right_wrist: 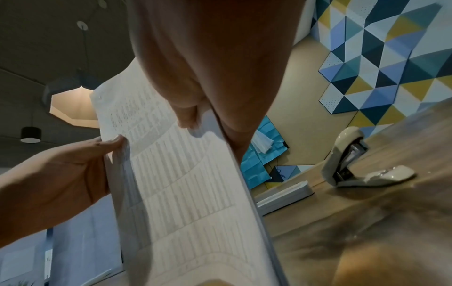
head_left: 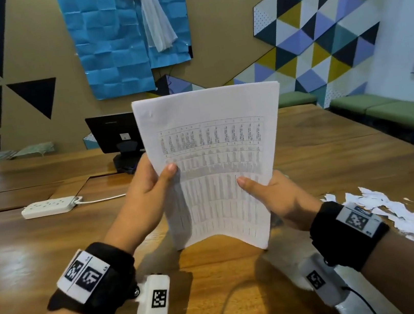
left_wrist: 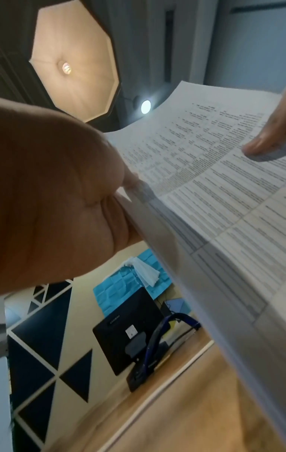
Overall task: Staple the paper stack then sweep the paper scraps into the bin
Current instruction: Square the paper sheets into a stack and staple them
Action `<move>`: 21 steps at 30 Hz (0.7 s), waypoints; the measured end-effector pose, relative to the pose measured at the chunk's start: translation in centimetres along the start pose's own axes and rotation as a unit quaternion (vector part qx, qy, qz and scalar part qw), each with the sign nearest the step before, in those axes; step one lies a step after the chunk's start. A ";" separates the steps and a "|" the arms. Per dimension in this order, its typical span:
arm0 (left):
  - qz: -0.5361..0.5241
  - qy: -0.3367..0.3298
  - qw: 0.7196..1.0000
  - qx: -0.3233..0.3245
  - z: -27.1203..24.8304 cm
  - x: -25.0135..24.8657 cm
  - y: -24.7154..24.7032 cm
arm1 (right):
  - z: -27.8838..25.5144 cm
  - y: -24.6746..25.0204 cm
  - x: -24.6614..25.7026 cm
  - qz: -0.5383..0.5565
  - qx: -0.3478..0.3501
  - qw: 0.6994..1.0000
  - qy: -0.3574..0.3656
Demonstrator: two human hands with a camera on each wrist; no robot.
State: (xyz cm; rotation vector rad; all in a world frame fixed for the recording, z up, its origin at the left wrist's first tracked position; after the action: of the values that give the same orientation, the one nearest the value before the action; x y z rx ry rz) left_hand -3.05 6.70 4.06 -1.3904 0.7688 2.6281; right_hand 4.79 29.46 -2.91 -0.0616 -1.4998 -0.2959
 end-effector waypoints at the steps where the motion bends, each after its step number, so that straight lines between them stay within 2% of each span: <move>1: -0.006 -0.002 1.000 -0.009 0.1 0.3 -0.2 | 0.1 0.4 0.1 -0.031 0.016 0.999 -0.006; 4: 0.001 -0.009 1.000 -0.029 0.3 0.7 0.3 | 0.1 2.0 0.7 -0.175 0.132 0.975 -0.035; 5: 0.006 -0.015 0.999 -0.029 0.3 0.6 0.4 | 0.1 3.3 1.2 -0.201 0.137 0.968 -0.051; 7: 0.011 -0.023 0.999 -0.029 0.4 0.8 0.6 | 1.8 7.0 2.3 -0.219 0.079 0.971 -0.059; 9: 0.012 -0.024 0.999 -0.034 0.4 1.1 0.7 | 4.1 10.3 3.2 -0.201 -0.012 0.976 -0.085; 11: 0.011 -0.024 0.999 -0.041 0.4 1.4 0.8 | 6.6 11.7 2.7 -0.230 -0.077 0.960 -0.138; 14: 0.004 -0.029 0.999 -0.044 0.5 1.5 0.8 | 10.3 11.1 0.6 -0.385 -0.100 0.899 -0.180; 16: 0.004 -0.026 0.999 -0.043 0.5 1.6 0.8 | 11.4 8.9 -1.0 -0.468 -0.045 0.861 -0.193; 17: 0.001 -0.027 0.999 -0.041 0.5 1.6 0.8 | 10.9 7.7 -1.7 -0.516 -0.005 0.832 -0.205; 18: -0.004 -0.028 0.999 -0.040 0.5 1.6 0.8 | 10.1 6.9 -2.0 -0.580 0.029 0.789 -0.200; 20: -0.012 -0.028 0.999 -0.035 0.4 1.6 0.8 | 8.3 6.3 -1.9 -0.679 0.035 0.711 -0.179; 21: -0.016 -0.029 0.999 -0.032 0.4 1.6 0.7 | 7.1 5.8 -1.2 -0.697 0.025 0.698 -0.162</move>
State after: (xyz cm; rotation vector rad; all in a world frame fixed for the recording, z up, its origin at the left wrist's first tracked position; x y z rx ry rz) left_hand -4.56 5.99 3.26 -1.3225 0.6562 2.6782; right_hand -0.79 36.76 -2.73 1.1957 -1.6271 -1.5255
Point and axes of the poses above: each hand's wrist, its own z-axis towards the middle knuckle, its own y-axis out of the back of the hand, x = y × z, the point moved 7 cm from there along z, towards the middle knuckle, and after that the axes turned 4 degrees about z, right-handed, at the moved point
